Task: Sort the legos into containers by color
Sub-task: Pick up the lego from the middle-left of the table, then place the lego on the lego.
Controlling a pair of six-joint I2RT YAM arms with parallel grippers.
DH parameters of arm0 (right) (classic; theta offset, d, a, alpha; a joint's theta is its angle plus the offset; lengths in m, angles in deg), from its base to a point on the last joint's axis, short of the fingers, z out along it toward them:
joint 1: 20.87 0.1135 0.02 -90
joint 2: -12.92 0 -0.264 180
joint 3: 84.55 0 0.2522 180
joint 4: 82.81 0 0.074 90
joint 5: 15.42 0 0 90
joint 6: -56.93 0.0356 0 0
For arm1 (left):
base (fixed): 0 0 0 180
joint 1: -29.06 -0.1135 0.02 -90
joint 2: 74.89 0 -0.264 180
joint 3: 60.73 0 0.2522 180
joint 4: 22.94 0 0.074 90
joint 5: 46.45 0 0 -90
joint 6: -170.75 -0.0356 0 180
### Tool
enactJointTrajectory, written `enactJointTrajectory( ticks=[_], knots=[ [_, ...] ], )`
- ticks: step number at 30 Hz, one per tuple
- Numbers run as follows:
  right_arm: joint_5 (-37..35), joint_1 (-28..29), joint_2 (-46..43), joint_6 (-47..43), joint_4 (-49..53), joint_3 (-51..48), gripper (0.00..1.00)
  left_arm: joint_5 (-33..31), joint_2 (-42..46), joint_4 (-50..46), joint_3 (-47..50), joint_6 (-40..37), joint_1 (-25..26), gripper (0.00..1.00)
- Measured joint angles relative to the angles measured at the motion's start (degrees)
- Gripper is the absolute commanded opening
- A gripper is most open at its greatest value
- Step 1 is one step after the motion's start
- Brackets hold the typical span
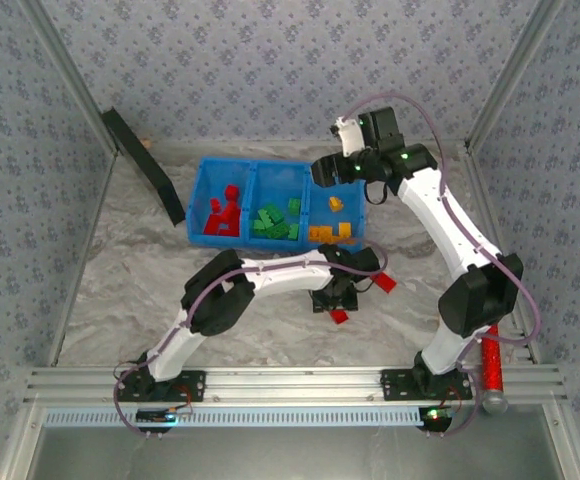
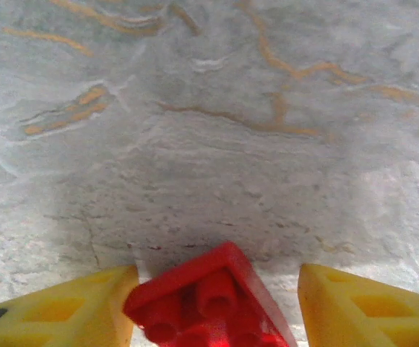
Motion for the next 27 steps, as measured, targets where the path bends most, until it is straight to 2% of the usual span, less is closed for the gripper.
enactJointTrajectory(
  ticks=[4,10,14,17,20,23,27],
  knots=[
    [-0.28,-1.55,-1.84,0.44,0.0,-1.27,0.8,0.26,-0.11,-1.38,-0.04,1.05,-0.44,0.31],
    [-1.14,-3.78,-8.15,1.51,0.11,-4.0,0.81,1.84,1.01,-0.5,1.53,0.26,-1.2,0.16],
    [-2.16,-4.07,-14.08,2.4,-0.02,-10.08,0.8,3.43,4.9,2.29,7.3,-2.05,-2.75,0.13],
    [-2.51,-3.41,-20.59,3.98,-1.57,-19.47,0.78,2.49,9.55,-0.98,12.04,-5.2,-5.4,0.12],
    [-2.75,-1.77,-28.37,7.32,-4.57,-31.21,0.76,-0.2,16.28,-4.28,12.68,-9.25,-10.38,0.12],
    [-4.2,2.19,-34.1,12.46,-7.02,-40.41,0.78,-3.34,26.56,-5.64,12.63,-13.31,-16.98,0.13],
    [-8.98,10.12,-36.81,26.53,-10.49,-48.54,0.79,-7.04,36.79,-7.26,11.1,-18.78,-25.86,0.13]
  ],
)
